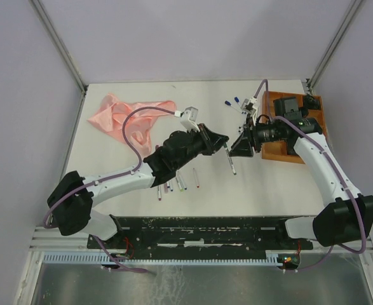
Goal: Open the pen caps
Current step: Open the pen cap from the pen.
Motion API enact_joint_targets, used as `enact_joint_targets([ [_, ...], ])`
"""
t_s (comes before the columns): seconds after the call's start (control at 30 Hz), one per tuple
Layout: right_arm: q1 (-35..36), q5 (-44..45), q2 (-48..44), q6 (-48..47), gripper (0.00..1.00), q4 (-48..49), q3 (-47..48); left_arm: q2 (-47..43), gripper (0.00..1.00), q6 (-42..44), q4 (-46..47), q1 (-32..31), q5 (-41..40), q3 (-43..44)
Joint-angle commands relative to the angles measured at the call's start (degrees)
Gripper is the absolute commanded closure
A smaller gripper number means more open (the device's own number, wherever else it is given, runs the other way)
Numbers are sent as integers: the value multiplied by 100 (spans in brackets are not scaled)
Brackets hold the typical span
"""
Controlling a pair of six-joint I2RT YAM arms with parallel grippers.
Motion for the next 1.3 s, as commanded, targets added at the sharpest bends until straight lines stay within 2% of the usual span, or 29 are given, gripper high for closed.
enact_joint_targets([
  [0.0, 19, -674, -310, 7, 42, 650, -146, -563, 97, 496, 1504, 360, 1163, -580],
  [0.03, 28, -750, -389, -107, 38, 668, -171, -664, 97, 526, 1839, 497, 1492, -789],
  [0.1, 27, -1097, -563, -694, 4, 364, -202, -859, 97, 523, 2709, 802, 2213, -1309],
  [0.13, 23, -1383, -625, -924, 1, 162, -251, -931, 97, 437, 3126, 936, 2456, -1540],
  [0.23, 120, -2078, -690, -1158, 1, -94, -362, -1080, 97, 200, 4090, 1304, 3106, -1996],
  [0.37, 422, -1697, -746, -1542, 1, -386, -427, -1166, 97, 484, 4276, 1387, 3788, -1961],
  [0.47, 439, -1715, -951, -268, 1, 1087, -924, -1169, 97, 673, 4688, 1380, 4023, -1983],
  [0.57, 474, -1749, -1157, 851, 1, 2592, -1474, -1206, 97, 916, 5064, 1352, 3819, -2139],
  [0.63, 495, -1652, -1037, 876, 1, 2587, -1424, -1154, 97, 1031, 5246, 1301, 3663, -2201],
  [0.73, 625, -1542, -849, 1250, 4, 2994, -1437, -1001, 97, 1145, 5430, 1168, 3525, -2196],
  [0.8, 743, -1496, -767, 1830, 9, 3484, -1457, -887, 97, 1154, 5526, 1069, 3491, -2154],
  [0.87, 888, -1475, -722, 2001, 13, 3533, -1412, -812, 97, 1198, 5565, 980, 3439, -2126],
  [1.27, 1156, -1484, -794, 2472, 52, 3906, -1598, -736, 97, 1423, 5236, 830, 3106, -2057],
])
